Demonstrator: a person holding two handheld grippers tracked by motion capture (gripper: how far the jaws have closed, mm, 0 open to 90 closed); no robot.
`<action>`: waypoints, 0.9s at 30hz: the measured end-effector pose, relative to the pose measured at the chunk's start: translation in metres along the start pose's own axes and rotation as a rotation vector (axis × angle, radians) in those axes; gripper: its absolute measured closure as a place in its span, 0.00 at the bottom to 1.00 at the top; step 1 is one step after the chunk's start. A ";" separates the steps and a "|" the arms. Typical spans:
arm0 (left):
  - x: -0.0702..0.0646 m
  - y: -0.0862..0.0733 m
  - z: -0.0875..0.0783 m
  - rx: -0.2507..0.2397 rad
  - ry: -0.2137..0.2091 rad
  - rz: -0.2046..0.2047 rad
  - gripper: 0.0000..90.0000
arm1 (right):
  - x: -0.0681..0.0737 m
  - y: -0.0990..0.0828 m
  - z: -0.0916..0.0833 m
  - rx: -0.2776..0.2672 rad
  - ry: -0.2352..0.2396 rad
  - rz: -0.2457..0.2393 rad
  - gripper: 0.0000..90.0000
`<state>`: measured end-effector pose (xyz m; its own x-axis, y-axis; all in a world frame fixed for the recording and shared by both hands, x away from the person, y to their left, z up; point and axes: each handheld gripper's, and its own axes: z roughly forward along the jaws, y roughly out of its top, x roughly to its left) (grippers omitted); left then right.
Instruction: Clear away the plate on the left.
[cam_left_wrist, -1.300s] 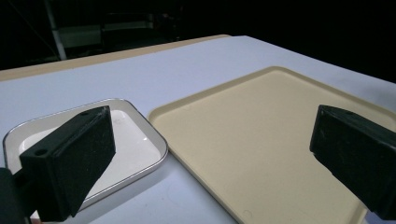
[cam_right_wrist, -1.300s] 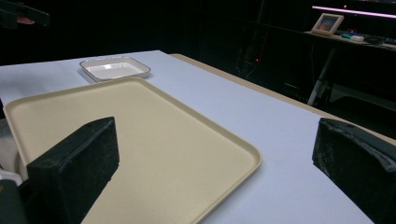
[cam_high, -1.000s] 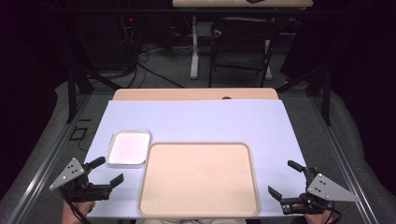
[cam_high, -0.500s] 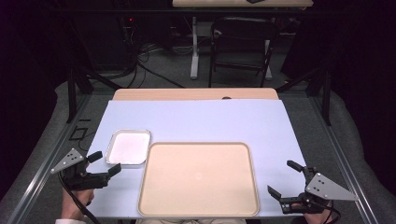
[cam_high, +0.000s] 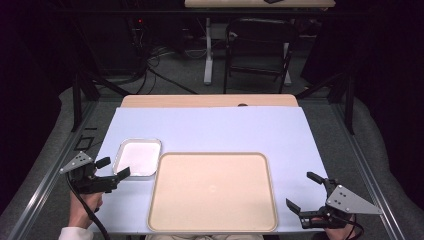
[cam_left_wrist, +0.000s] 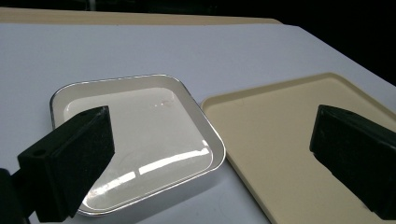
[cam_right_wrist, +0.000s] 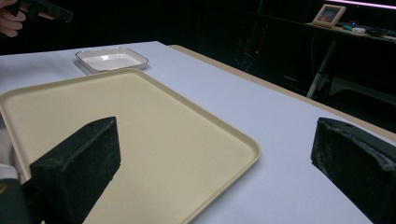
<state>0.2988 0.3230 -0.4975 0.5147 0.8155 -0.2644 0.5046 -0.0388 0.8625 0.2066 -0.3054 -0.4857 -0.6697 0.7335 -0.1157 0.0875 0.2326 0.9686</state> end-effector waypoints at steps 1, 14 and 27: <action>0.002 0.001 0.002 0.001 0.005 -0.001 0.00 | 0.000 0.000 0.000 0.003 0.001 0.002 0.01; 0.020 0.007 0.018 0.026 0.029 -0.030 0.00 | 0.000 0.000 0.001 0.010 0.000 0.000 0.02; 0.039 0.011 0.032 0.035 0.055 -0.073 0.00 | 0.000 0.000 0.001 0.017 0.000 -0.005 0.02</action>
<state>0.3461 0.3356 -0.5123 0.4371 0.8474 -0.3012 0.5636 0.0029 0.8260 0.2074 -0.3043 -0.4864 -0.6702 0.7322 -0.1209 0.0960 0.2472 0.9642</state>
